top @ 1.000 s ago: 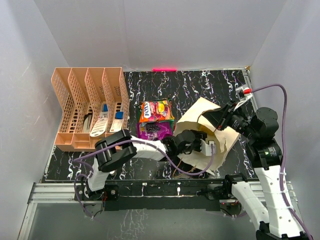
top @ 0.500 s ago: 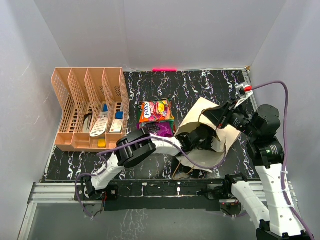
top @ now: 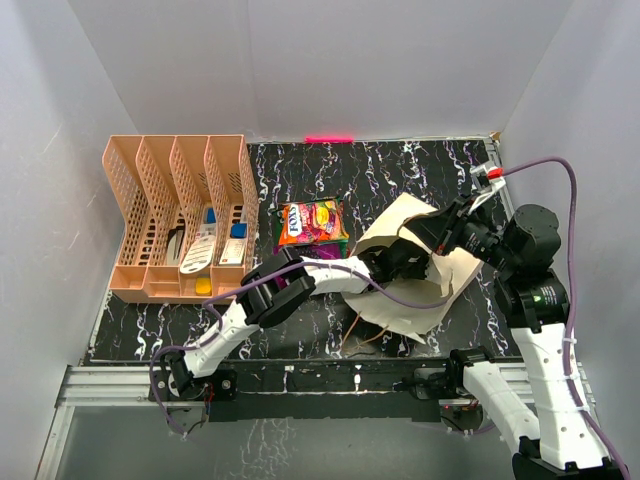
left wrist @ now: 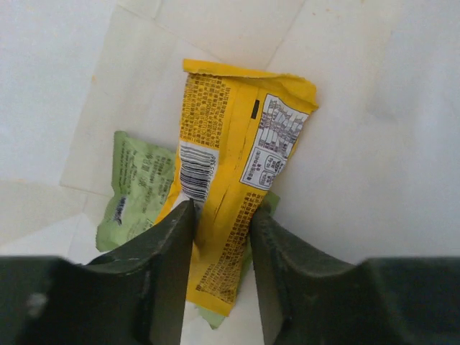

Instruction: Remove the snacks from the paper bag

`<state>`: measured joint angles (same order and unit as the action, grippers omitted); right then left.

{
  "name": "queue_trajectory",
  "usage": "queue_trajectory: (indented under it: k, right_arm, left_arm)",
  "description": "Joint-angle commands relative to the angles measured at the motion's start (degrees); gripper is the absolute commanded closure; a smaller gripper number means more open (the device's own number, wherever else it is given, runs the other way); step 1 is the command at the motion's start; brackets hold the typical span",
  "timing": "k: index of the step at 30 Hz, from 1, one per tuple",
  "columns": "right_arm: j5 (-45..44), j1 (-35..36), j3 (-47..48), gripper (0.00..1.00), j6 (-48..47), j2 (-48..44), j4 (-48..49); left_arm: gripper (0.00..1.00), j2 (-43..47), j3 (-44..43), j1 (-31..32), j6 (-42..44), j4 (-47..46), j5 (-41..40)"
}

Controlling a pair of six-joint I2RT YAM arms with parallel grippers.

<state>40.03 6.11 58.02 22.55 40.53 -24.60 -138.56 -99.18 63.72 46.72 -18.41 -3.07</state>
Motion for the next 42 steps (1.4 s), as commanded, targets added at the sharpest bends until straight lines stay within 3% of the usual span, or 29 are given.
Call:
queue_trajectory:
  k: [1, 8, 15, 21, 25, 30, 33, 38, 42]
  right_arm:
    - [-0.6, 0.1, 3.1, 0.92, -0.8, -0.8, 1.0]
    - [-1.9, 0.1, 3.3, 0.92, -1.8, -1.1, -0.3]
    - [-2.9, 0.1, 3.0, 0.92, -2.3, -1.6, -0.8]
    - [-4.5, 0.1, 3.2, 0.92, -3.0, -2.3, -1.7]
    - [-6.2, 0.1, 2.7, 0.92, -3.6, -3.2, -2.0]
    - [-8.7, 0.1, 0.9, 0.92, -3.8, -5.1, -1.2]
    - [-8.4, 0.2, -0.3, 0.92, -2.4, -6.0, 0.6]
    - [-2.8, 0.1, 2.4, 0.92, -2.5, -2.9, 2.2]
    - [-5.1, 0.1, 5.9, 0.92, -8.3, 0.0, -0.6]
  left_arm:
    - [0.69, 1.0, -1.3, -0.7, -1.7, 6.6, 2.7]
    - [0.89, 7.0, 2.5, -0.6, -2.7, 6.0, 3.6]
    - [1.00, 16.1, 10.2, -0.2, -6.6, 2.8, 4.1]
    - [1.00, 27.7, 23.8, 2.7, -9.7, -1.1, 3.7]
    - [1.00, 39.4, 33.5, 6.0, -16.5, -2.1, 2.4]
    - [1.00, 50.5, 42.2, 8.4, -20.1, 1.2, 3.1]
    - [1.00, 50.6, 43.8, 8.4, -19.5, 2.8, 0.0]
    - [1.00, 44.0, 37.0, 8.3, -22.6, 4.4, -8.6]
    - [1.00, 38.8, 30.4, 7.2, -26.0, 5.6, -14.3]
